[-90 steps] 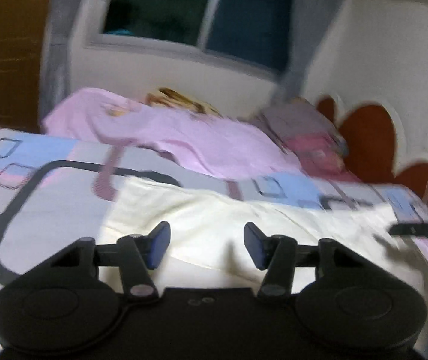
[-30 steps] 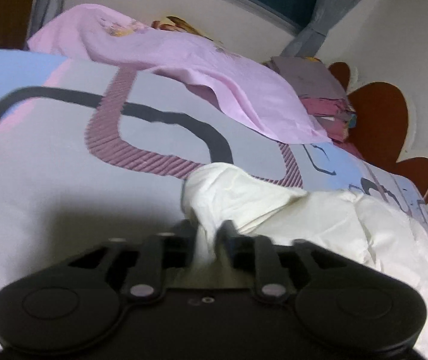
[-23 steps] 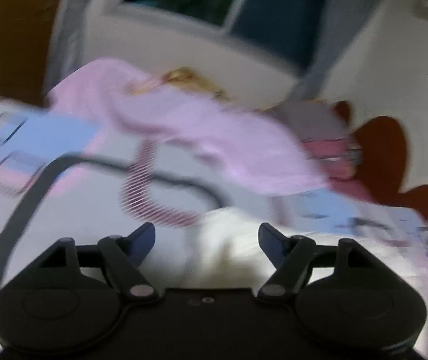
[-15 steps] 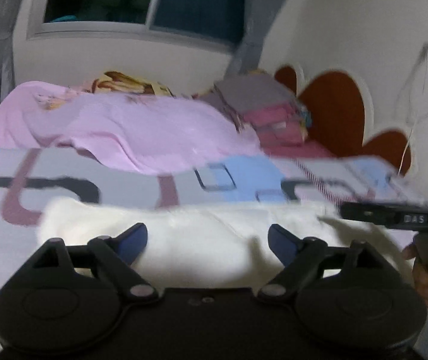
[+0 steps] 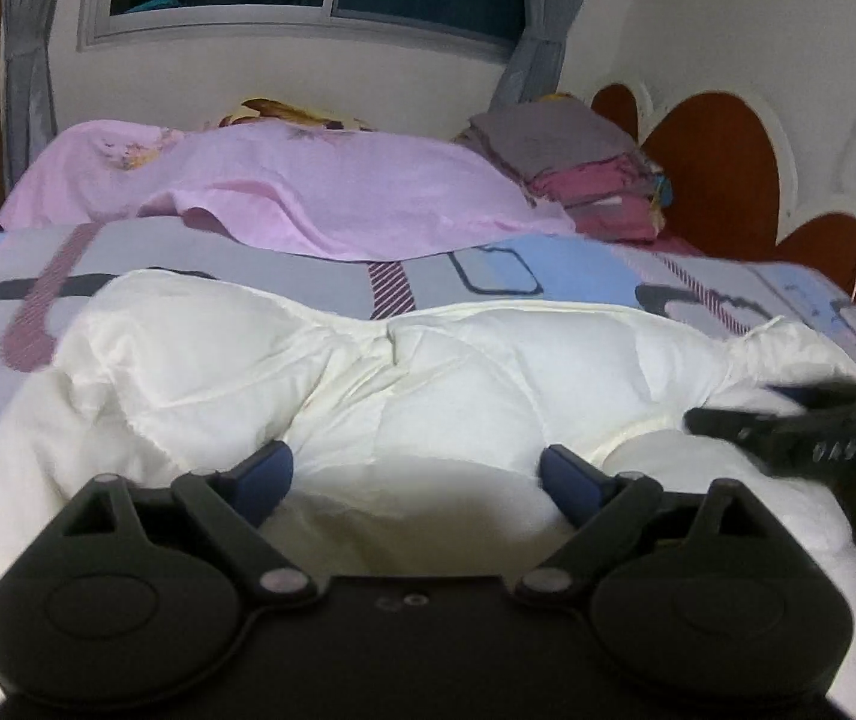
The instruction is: Fold large clothes
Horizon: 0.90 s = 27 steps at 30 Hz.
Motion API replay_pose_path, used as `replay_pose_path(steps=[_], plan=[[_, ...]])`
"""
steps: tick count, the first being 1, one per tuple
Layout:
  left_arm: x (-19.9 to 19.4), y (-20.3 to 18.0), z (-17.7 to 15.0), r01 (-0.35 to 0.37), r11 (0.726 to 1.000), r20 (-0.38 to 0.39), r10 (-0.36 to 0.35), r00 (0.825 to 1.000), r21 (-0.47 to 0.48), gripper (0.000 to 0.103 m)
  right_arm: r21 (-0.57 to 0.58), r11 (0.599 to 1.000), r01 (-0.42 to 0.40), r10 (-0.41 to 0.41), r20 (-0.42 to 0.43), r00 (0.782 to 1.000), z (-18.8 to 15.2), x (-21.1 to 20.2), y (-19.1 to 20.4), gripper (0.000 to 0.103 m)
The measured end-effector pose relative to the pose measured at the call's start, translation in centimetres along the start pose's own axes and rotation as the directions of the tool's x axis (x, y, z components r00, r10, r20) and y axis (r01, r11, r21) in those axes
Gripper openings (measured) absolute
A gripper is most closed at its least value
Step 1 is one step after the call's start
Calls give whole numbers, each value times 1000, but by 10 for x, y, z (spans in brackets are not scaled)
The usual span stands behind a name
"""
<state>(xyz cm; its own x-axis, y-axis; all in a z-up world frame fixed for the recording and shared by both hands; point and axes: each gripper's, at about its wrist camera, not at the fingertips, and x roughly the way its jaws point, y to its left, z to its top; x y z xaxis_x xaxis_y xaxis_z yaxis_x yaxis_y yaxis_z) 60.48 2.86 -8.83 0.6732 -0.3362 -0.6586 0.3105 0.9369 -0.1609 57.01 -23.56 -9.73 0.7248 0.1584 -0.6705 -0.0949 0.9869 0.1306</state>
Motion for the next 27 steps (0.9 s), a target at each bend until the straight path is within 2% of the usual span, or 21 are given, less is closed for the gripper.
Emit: replay_pose_path(steps=[2,3,5,8,10,13,15,18,20,22,24,27], plan=[[-32,-4,-4,-3,1000,48,4,999,-13,89,11,999,-45,43,109,993,-2,-44,0,89],[-48,-7,-8,24,999,89,-21,996,-26,95,5,998,-69,68,118,991,-4,-57,3,89],[-69,-22,-20,56,998,131,-53,990,-13,96,-52,996,-68,73,108,991,-16,-69,15,89],[-62,-48,-39,49,997,94,-53,994,52,95,-66,997,-39,42,52,998,-33,-57,19,89],[-46,-54,-52,-1,995,64,-5,998,97,96,-78,997,-14,17,29,999,-46,-42,16,89],[-42,-46,-56,1,997,72,-6,997,72,96,-56,998,-17,18,22,1000,-46,-41,12,88],[-57,-41,-52,-21,998,75,17,997,64,92,7,1000,-9,9,76,997,-42,-64,3,88],[-104,-21,-61,-87,996,144,83,986,21,102,175,983,-47,20,152,988,-54,-114,-33,89],[-135,5,-75,-123,990,161,134,978,-72,103,333,940,-75,20,166,986,-78,-149,-69,89],[-168,35,-95,-135,962,155,174,972,-236,102,455,889,-56,-24,167,986,-106,-179,-97,89],[-196,57,-122,-118,916,162,192,968,-383,99,578,814,-54,-47,158,986,-141,-204,-122,89],[-219,72,-160,-56,840,164,170,972,-540,95,718,690,-94,-16,145,989,-186,-222,-141,89]])
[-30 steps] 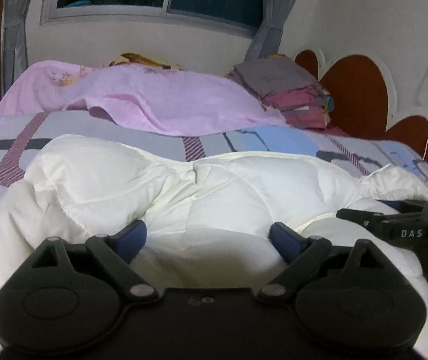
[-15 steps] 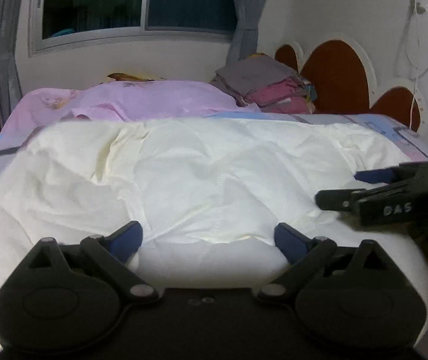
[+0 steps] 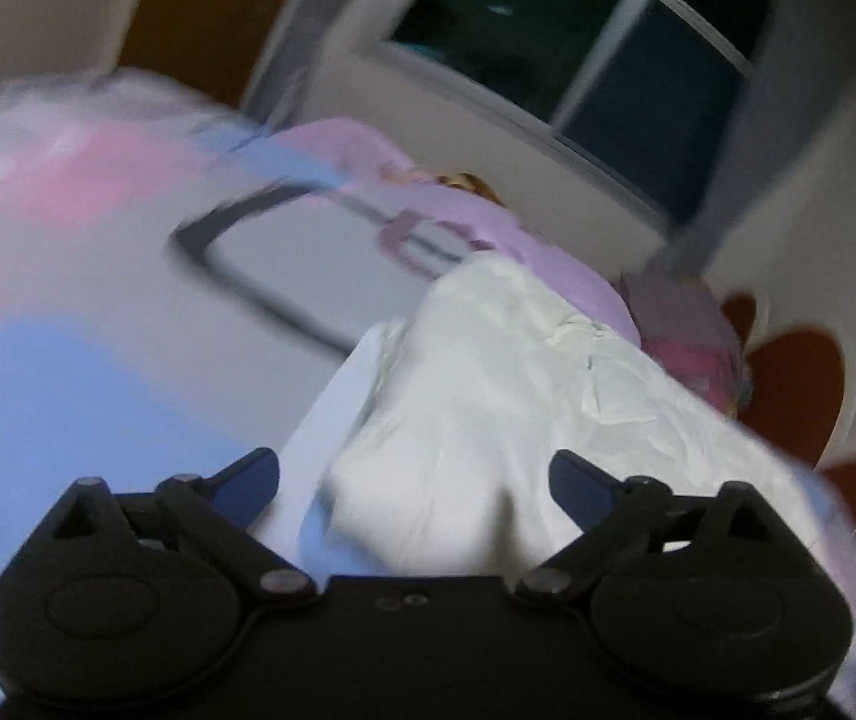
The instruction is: Fold large clothes
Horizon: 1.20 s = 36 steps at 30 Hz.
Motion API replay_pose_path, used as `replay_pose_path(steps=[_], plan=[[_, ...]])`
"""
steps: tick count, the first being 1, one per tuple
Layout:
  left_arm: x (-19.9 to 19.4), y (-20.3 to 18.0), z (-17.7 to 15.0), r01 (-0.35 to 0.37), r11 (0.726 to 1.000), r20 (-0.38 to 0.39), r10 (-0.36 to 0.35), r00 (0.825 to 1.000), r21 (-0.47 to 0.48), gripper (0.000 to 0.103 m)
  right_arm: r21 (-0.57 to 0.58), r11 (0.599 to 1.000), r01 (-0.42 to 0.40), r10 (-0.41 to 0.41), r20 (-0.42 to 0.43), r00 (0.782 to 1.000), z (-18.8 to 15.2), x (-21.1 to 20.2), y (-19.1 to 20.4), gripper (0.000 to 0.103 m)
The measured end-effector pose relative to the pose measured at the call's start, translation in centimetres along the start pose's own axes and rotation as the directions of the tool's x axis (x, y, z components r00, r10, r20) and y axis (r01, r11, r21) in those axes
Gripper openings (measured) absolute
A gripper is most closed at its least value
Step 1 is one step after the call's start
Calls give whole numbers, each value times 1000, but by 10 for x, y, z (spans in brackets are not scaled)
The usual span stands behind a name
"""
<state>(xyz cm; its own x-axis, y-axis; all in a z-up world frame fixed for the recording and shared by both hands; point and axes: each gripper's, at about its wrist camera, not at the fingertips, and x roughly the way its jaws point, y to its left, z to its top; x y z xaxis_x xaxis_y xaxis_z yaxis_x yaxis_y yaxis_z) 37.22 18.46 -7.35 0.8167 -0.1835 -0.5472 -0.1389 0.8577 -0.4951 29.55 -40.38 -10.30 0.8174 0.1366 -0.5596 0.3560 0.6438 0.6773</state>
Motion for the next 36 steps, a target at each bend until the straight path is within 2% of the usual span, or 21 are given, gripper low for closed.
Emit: replay_pose_path(steps=[2,4,8,10,13,14,20,21,22,23,24,26,27,29,36], plan=[[0,8,-8,31,996,-21,-33,999,-83,90,57,998,-19,20,-23,1000,-11,-3,-12,89],[8,11,-15,40,991,-56,-47,997,-128,84,109,993,-46,51,-42,998,-18,2,-17,89],[28,15,-18,64,969,-57,-80,995,-239,84,264,960,-94,109,-45,993,-17,18,-28,89],[35,20,-18,74,954,-49,-92,995,-289,84,298,948,-113,131,-42,990,-15,24,-28,89],[45,21,-17,89,945,-35,-105,994,-314,80,282,952,-122,145,-63,987,-8,37,-18,88],[49,21,-15,93,945,-35,-109,993,-314,76,272,954,-125,148,-65,987,-8,40,-17,88],[68,25,-8,96,939,-33,-113,993,-329,62,207,973,-101,112,-40,993,-12,68,1,88],[70,25,-6,94,942,-42,-113,993,-323,53,198,976,-95,105,-40,994,-12,71,2,85],[75,25,-4,93,945,-57,-116,992,-314,49,190,978,-81,91,-44,995,-11,75,4,72],[75,25,-4,94,947,-60,-118,991,-308,43,191,978,-79,90,-51,995,-11,76,3,66],[77,24,-3,98,949,-61,-121,991,-300,35,195,977,-87,100,-58,993,-10,78,2,62],[76,20,-3,109,955,-63,-131,989,-276,26,174,980,-92,105,-67,992,-8,77,4,50],[73,18,-2,115,958,-57,-135,989,-264,22,155,983,-101,112,-64,992,-7,73,6,47],[66,14,-2,123,958,-46,-139,989,-261,19,120,986,-117,125,-58,991,-5,63,12,37],[26,12,-6,153,958,-26,-164,986,-244,18,53,987,-150,153,-52,987,-5,21,26,33]])
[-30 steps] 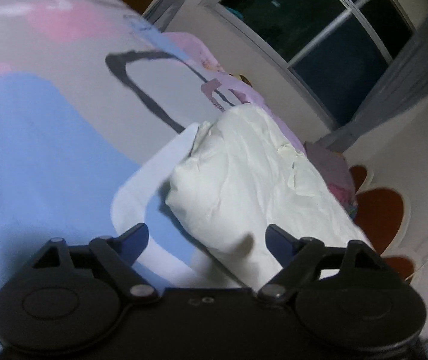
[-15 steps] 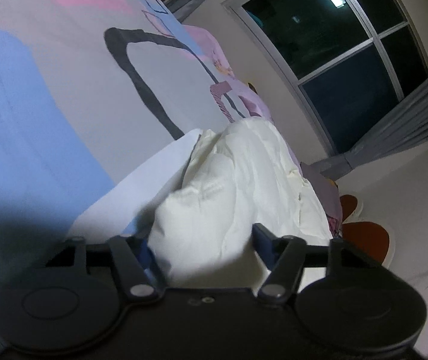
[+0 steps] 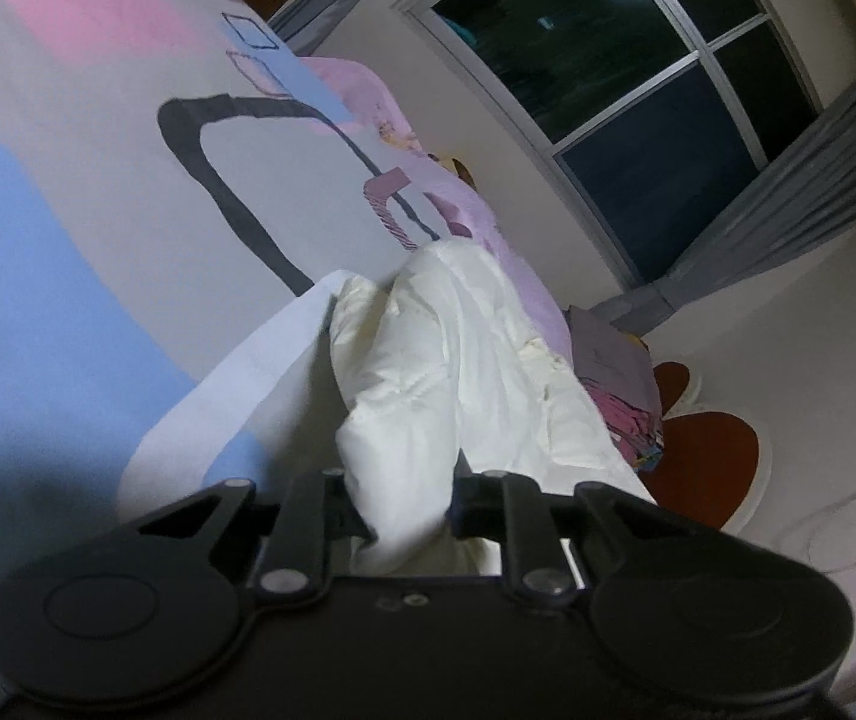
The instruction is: Fold large clothes
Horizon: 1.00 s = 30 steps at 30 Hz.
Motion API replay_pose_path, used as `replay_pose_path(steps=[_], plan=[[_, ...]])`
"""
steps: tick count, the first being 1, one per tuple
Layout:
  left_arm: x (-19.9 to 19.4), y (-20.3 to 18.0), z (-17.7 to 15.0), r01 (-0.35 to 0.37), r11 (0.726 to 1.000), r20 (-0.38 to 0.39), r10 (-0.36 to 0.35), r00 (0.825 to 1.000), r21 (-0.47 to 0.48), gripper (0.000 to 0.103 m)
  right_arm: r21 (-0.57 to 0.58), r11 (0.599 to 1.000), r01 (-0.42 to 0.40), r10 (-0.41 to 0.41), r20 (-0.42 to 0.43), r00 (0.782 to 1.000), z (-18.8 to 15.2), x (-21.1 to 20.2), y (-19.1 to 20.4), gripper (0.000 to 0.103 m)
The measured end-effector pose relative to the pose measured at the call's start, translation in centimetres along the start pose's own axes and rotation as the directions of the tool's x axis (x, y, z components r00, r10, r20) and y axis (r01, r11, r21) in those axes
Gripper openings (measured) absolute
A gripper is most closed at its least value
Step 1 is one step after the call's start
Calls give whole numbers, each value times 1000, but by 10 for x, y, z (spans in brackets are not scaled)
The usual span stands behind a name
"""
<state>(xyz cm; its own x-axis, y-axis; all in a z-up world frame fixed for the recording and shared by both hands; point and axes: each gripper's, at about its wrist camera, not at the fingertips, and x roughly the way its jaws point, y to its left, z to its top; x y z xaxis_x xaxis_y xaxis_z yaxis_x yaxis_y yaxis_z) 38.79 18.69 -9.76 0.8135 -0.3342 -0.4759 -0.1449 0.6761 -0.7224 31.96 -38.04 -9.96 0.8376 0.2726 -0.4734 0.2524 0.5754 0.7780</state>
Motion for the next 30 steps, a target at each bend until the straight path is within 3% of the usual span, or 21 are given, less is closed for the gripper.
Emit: replay_pose_path(steps=[7,18,23,25,27,28,29,30], plan=[[-55,8,-26,3,1000,1,-3,1000,-17,18,-19,1000,7,-7,-16,1000,-32,-59,-5,33],[-150,36,-101,-22,1000,-16,22,1000,-22,18,29,999,26,-25,-34,999,-93,-165,-45,33],[-173,49,-125,-26,998,-14,26,1000,-49,19,48,998,36,-33,-55,998,-108,-184,-61,33],[-173,50,-127,-33,999,-17,32,999,-42,22,75,996,44,-39,-72,997,-105,-178,-68,35],[-171,49,-127,-62,997,-17,61,998,-53,43,72,996,53,-48,-78,996,-102,-174,-69,42],[-171,49,-127,-86,995,-17,85,996,-60,51,64,996,68,-62,-83,995,-100,-173,-69,50],[-173,49,-128,-108,992,-11,107,994,-65,62,57,994,97,-92,-81,992,-98,-175,-68,67],[-176,49,-128,-103,992,3,104,995,-71,67,36,989,146,-144,-41,989,-96,-183,-66,73]])
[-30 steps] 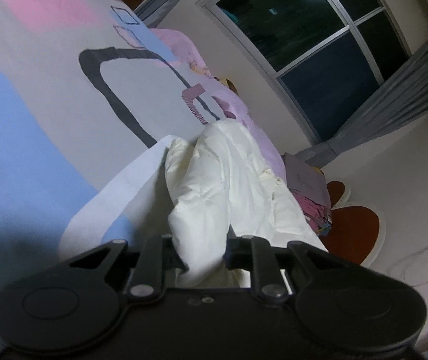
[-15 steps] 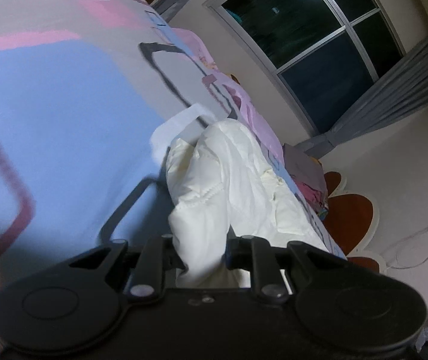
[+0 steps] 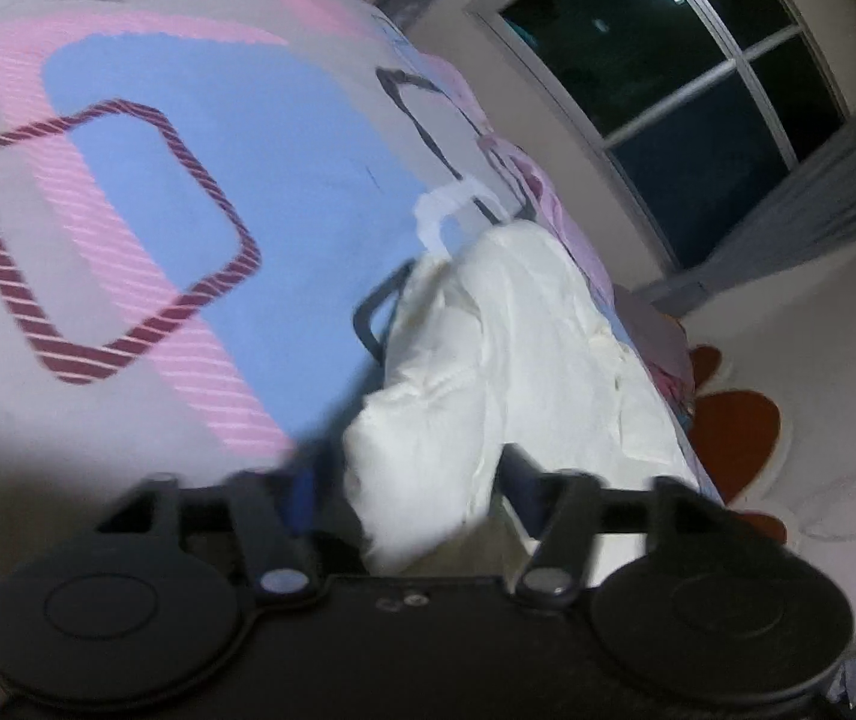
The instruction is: Fold large clothes
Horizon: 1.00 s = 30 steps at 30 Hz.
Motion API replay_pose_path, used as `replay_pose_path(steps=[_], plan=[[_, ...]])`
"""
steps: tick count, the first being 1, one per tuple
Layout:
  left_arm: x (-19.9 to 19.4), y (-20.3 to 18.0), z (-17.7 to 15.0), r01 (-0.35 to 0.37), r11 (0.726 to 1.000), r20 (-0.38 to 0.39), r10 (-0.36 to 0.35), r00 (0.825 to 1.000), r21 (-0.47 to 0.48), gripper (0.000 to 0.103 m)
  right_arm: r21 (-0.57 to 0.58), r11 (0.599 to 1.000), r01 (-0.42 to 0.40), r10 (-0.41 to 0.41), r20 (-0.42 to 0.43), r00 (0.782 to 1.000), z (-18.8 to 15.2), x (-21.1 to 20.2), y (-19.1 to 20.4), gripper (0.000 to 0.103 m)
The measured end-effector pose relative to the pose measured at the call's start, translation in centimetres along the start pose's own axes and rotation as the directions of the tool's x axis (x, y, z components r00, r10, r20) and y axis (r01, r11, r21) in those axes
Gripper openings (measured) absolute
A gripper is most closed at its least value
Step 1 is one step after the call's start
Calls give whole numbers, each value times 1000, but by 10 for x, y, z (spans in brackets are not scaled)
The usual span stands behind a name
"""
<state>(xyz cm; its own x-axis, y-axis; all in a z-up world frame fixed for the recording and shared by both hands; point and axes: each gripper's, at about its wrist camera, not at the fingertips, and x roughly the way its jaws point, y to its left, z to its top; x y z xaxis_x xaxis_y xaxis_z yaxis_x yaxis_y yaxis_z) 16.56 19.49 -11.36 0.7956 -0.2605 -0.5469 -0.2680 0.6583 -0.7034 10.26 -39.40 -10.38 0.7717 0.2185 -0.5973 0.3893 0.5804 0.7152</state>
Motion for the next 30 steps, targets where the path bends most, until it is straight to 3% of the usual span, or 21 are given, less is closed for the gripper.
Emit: replay_pose_path(steps=[1,4,7,9,10,13,17,19,23,26,28,30], plan=[[-3,1,0,2,1000,6,-2,1000,-5,70,-18,1000,24,-23,36,999,-2,-9,0,80],[-15,6,-5,7,1000,2,-7,1000,-9,75,-24,997,70,-66,115,991,-2,-41,-5,80],[-19,9,-12,15,1000,-5,-15,1000,7,75,-145,987,68,-44,163,986,-12,-64,17,35],[-15,8,-12,21,1000,-6,-21,1000,4,74,-231,973,23,8,129,992,-20,-61,42,26],[-10,5,-10,24,1000,-10,-24,1000,5,74,-276,961,-8,36,96,995,-25,-56,54,10],[4,-2,-4,16,1000,-28,-15,999,20,69,-370,928,-44,67,51,996,-45,-35,96,9],[17,-7,1,26,999,-60,-24,998,26,41,-432,897,-96,86,-43,995,-70,-8,136,9],[15,-12,-1,26,997,-54,-22,998,66,36,-499,860,-108,77,-82,994,-87,2,152,9],[12,-18,-1,29,988,-77,-18,997,154,37,-548,832,-90,30,-118,993,-115,11,157,9],[13,-14,4,28,984,-112,-7,994,179,55,-572,819,-43,-38,-128,991,-120,24,160,9],[13,-10,7,37,983,-124,-14,992,182,55,-573,819,-32,-45,-119,992,-120,24,163,9],[13,-8,8,54,982,-133,-29,991,183,48,-578,815,-45,-34,-125,992,-121,25,167,9]])
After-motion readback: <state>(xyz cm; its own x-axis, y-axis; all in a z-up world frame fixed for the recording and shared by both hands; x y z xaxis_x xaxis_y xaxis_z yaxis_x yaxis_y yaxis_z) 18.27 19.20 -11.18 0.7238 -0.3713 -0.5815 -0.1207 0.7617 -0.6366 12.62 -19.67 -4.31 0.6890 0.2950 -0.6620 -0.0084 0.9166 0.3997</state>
